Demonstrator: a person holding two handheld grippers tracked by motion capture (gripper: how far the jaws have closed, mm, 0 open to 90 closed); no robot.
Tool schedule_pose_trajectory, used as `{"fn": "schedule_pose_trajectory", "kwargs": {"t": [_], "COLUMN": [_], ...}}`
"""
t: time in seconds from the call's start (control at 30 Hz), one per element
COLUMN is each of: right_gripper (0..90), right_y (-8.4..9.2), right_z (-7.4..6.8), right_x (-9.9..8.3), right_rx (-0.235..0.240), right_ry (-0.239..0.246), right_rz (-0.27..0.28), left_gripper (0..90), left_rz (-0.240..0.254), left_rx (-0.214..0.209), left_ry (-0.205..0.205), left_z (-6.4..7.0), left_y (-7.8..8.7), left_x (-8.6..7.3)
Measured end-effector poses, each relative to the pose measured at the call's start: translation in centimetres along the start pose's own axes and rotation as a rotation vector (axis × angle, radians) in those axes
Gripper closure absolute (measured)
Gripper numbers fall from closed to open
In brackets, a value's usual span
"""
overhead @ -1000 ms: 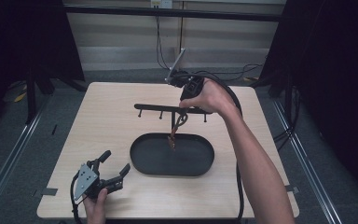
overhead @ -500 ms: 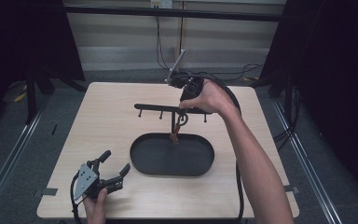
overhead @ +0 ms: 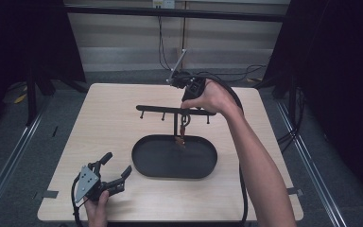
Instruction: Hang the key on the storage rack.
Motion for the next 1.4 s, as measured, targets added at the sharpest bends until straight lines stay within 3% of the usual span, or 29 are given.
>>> {"fn": "schedule_pose_trajectory", "kwargs": {"t": [0.37,0.53,0.67,0.77,1.03,1.4], "right_gripper": [78.8,70.2,57.3,55.0,49.8,45.9], "right_y": [0.3,0.5,0.7,0.8,0.8,1.0], "right_z": [-0.2,-0.6,-0.8,-1.0,-2.3,-4.6], "right_x": [-0.6,-1.1,-2.0,-2.3,-3.9,-6.0], "right_rx": [0.010,0.034,0.024,0.023,0.010,-0.010], "right_ry": [-0.014,-0.033,-0.077,-0.081,-0.113,-0.105], "right_rz": [0.027,0.050,0.067,0.092,0.164,0.245], "left_gripper": [15.9,15.8,15.8,15.8,15.8,15.8], "left_rz": [-0.003,-0.002,-0.005,0.002,-0.006,-0.005], "left_rx": [-0.005,-0.005,-0.007,-0.007,-0.008,-0.008], "left_ry": [0.000,0.003,0.002,0.008,0.000,0.000], "left_z": [0.1,0.0,0.1,0.1,0.0,0.0], "left_y": [0.0,0.0,0.0,0.0,0.0,0.0], "left_x": [0.0,0.0,0.0,0.0,0.0,0.0]}}
Point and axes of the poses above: each handheld gripper's, and its own axes: y roughly backward along the jaws, x roughly out of its top, z roughly to its right, the point moved 5 cm from there along -y, roughly forward along the jaws, and after that the axes turned 11 degrees about y, right-handed, at the moved point
